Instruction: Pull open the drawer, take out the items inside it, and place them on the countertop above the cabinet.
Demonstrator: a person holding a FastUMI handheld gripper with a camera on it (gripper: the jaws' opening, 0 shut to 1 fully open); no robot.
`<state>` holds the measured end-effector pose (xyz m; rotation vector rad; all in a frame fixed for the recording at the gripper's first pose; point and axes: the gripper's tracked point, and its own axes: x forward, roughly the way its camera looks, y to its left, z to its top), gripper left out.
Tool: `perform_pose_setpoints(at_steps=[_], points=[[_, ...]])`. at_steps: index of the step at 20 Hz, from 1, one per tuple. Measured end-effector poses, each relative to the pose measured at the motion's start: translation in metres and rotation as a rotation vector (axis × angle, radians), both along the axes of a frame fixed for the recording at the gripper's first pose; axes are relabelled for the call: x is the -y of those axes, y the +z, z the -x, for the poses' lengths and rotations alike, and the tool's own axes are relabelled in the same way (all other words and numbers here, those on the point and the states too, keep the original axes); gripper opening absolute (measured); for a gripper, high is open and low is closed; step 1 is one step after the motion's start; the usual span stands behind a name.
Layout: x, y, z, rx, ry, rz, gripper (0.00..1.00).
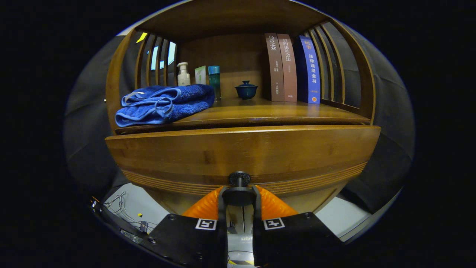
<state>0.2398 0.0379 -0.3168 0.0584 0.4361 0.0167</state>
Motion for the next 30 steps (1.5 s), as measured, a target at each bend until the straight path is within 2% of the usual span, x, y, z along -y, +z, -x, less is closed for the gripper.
perform_pose_setpoints(at_steps=[12,17,22,24,29,30], points=[[0.004,0.005,0.123,-0.021,-0.012,-0.013,0.31],[0.004,-0.003,0.144,-0.040,-0.007,-0.010,0.30],[0.004,-0.005,0.144,-0.044,-0.007,0.003,0.30],[0.003,0.000,0.146,-0.063,-0.014,-0.008,0.42],[0.008,0.054,0.149,-0.056,-0.036,-0.016,1.00],[0.010,0.068,0.148,-0.052,-0.036,-0.007,1.00]])
